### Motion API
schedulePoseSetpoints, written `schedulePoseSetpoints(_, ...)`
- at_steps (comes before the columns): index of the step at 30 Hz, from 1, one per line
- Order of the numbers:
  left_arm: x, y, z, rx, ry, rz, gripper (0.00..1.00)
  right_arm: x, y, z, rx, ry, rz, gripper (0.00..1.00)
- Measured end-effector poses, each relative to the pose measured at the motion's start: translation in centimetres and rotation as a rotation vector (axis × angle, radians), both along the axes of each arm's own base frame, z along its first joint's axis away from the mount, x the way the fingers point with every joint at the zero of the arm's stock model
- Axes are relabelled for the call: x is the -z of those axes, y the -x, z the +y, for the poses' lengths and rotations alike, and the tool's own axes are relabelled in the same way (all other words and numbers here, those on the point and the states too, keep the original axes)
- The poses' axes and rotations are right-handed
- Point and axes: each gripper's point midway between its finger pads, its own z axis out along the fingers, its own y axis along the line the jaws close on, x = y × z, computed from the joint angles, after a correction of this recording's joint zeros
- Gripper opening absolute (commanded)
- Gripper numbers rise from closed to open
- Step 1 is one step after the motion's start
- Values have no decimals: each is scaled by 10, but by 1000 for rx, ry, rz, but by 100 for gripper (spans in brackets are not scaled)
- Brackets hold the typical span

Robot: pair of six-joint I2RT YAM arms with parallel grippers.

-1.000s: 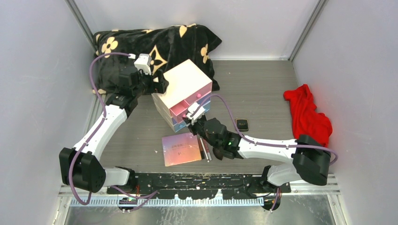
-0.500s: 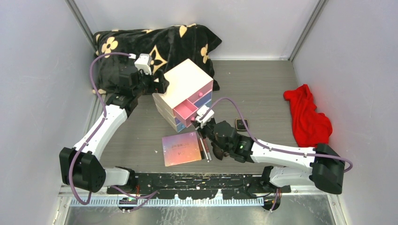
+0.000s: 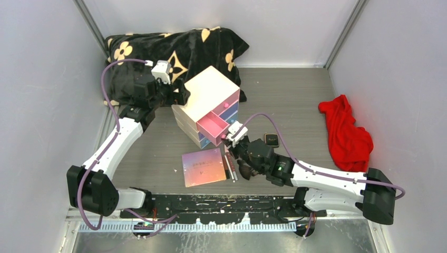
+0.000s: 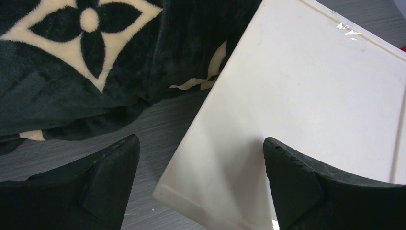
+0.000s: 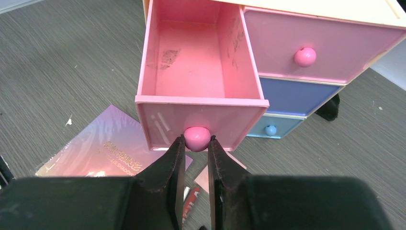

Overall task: Organize the makeup
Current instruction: Open the drawer in the storage box.

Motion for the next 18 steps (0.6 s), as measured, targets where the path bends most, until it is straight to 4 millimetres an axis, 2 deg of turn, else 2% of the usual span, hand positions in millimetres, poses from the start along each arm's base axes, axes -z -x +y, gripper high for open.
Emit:
schedulePoseSetpoints(9,0,-1,0,0,0,-2,98,2,2,-13,25,1,2,1)
schedulePoseSetpoints(18,0,-2,0,-1,0,-6,98,32,5,-37,80,82,54,1)
